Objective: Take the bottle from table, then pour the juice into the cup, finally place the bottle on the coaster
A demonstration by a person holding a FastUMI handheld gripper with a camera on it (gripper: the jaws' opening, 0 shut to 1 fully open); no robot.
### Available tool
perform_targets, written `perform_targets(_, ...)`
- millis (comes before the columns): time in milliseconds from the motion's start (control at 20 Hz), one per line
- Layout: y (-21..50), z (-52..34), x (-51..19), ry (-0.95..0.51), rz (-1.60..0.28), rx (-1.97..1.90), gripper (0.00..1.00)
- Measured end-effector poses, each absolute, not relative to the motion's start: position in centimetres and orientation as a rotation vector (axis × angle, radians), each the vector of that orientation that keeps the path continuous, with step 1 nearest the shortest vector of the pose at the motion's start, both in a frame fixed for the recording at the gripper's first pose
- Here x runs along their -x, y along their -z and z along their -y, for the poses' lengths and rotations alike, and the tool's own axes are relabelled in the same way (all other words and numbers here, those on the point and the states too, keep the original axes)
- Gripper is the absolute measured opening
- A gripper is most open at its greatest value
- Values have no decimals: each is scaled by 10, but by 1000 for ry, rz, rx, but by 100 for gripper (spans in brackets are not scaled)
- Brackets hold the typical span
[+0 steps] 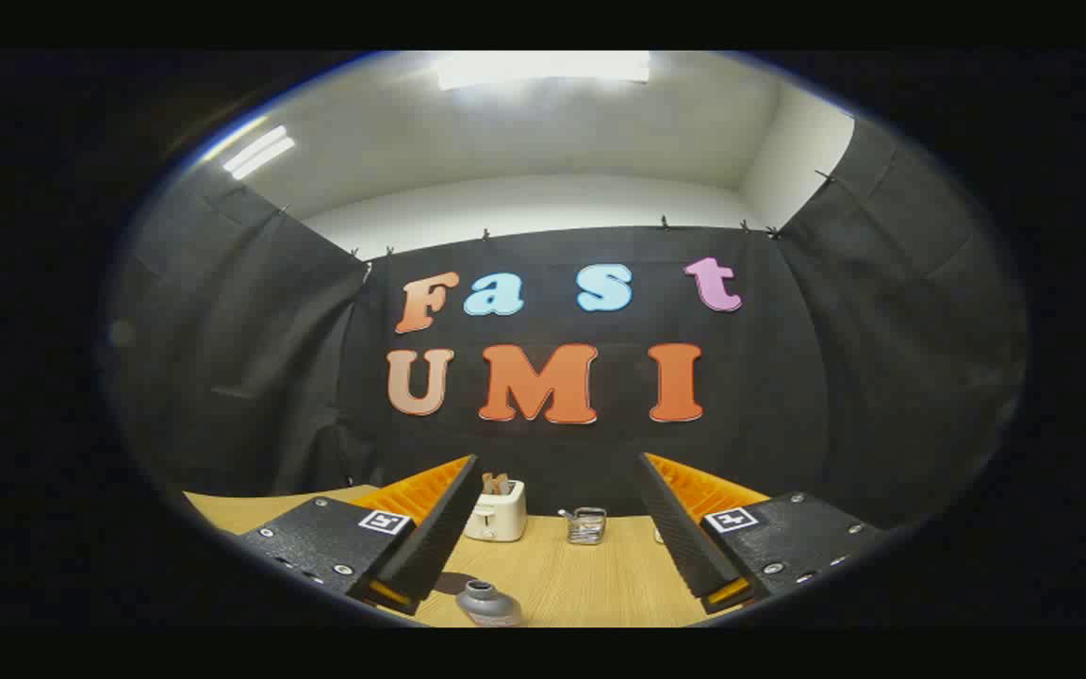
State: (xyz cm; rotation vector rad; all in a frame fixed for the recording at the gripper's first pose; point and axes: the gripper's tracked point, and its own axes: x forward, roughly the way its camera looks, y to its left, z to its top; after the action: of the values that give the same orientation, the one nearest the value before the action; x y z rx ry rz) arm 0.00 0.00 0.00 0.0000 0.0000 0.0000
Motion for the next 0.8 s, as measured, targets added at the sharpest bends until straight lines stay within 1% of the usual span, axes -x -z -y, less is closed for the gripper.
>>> perform_targets(800,19,0,2,1,-26,4,97)
